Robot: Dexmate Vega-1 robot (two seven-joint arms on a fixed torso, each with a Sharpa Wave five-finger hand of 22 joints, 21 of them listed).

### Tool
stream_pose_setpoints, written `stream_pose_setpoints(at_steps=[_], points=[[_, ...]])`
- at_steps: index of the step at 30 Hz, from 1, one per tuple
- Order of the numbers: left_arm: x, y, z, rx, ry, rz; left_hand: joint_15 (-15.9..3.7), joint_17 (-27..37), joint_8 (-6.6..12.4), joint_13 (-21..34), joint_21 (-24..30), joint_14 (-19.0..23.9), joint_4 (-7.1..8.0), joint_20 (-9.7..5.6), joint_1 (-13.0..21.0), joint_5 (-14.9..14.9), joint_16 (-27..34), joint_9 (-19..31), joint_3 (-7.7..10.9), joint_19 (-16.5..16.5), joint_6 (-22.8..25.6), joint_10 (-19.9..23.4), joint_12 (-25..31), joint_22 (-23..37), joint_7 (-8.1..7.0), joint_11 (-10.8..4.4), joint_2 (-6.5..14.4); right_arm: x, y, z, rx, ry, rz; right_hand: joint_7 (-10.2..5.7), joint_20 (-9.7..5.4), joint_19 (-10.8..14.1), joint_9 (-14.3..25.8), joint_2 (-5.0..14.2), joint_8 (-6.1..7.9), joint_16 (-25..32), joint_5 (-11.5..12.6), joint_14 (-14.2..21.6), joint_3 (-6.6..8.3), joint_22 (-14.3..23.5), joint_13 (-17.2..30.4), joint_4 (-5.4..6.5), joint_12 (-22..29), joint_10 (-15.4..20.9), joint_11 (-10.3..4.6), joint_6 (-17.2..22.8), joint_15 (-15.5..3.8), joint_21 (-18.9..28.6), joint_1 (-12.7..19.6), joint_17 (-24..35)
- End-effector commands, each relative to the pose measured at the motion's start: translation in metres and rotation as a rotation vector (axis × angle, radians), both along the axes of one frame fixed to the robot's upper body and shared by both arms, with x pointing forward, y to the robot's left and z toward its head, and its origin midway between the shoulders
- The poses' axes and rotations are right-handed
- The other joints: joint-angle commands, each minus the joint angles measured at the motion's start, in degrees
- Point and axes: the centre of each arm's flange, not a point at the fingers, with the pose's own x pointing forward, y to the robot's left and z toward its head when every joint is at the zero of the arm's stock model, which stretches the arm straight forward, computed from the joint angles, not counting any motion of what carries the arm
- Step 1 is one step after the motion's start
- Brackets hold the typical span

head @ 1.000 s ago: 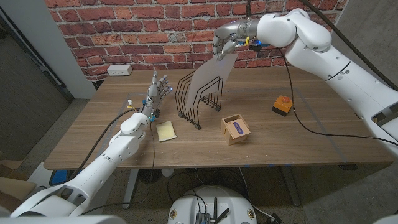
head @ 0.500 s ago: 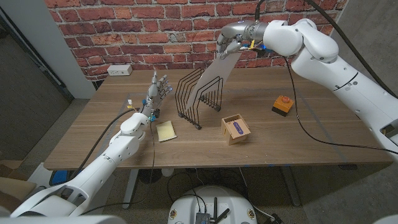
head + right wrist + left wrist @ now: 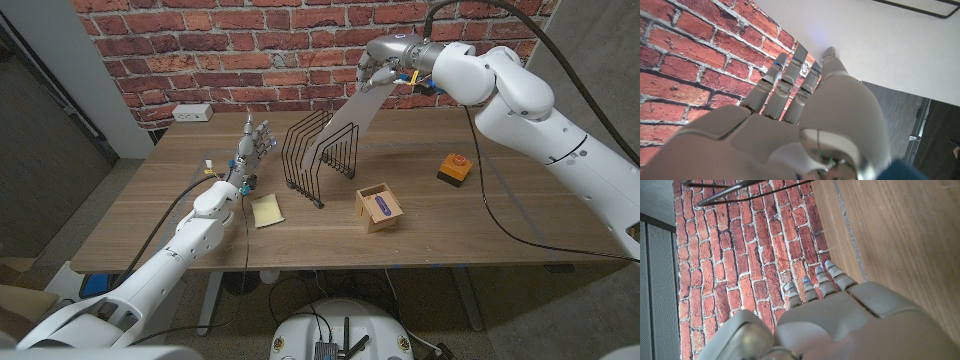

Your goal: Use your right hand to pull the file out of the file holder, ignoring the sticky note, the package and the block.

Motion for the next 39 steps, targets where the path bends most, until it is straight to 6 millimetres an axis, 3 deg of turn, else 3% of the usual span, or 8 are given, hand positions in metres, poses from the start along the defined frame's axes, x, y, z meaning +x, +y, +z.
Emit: stream_pose_setpoints(at_steps=[1, 14, 39], points=[[0.000, 0.000, 0.000, 0.000, 0.000, 0.000, -0.22, 0.16, 0.44, 0.31, 0.44, 0.37, 0.37, 0.08, 0.05, 0.38, 0.37, 0.20, -0.31, 0.35, 0.32, -0.02, 0.33, 0.32, -0.27, -0.22, 0.63, -0.008, -0.012, -0.008, 0.075, -0.047, -0.011, -0.12, -7.99, 0.32, 0.12, -0.12, -0.18, -0.07, -0.09, 0.30, 0.23, 0.11, 0.11, 0.01, 0.02, -0.20, -0.01, 0.12, -4.15, 0.33, -0.46, 0.22], [0.000, 0.000, 0.000, 0.000, 0.000, 0.000, -0.31, 0.16, 0.44, 0.31, 0.43, 0.42, 0.38, 0.09, 0.05, 0.38, 0.38, 0.20, -0.32, 0.31, 0.34, 0.04, 0.35, 0.32, -0.37, -0.45, 0.63, -0.016, -0.020, -0.010, 0.135, -0.085, -0.008, -0.10, -7.98, 0.37, 0.16, -0.13, -0.37, -0.36, -0.13, 0.15, 0.40, 0.10, 0.25, -0.09, 0.07, -0.36, 0.02, 0.03, -4.14, 0.29, -0.55, 0.51], [0.000, 0.000, 0.000, 0.000, 0.000, 0.000, -0.17, 0.16, 0.44, 0.31, 0.44, 0.36, 0.37, 0.12, 0.06, 0.39, 0.36, 0.20, -0.33, 0.35, 0.33, -0.02, 0.33, 0.32, -0.29, -0.35, 0.63, -0.034, -0.045, -0.034, 0.277, -0.156, -0.018, -0.20, -8.01, 0.50, 0.21, -0.22, -0.66, -0.80, -0.14, -0.19, 0.44, 0.08, 0.01, -0.01, -0.05, -0.72, -0.02, -0.08, -4.09, 0.19, -1.43, 0.94]])
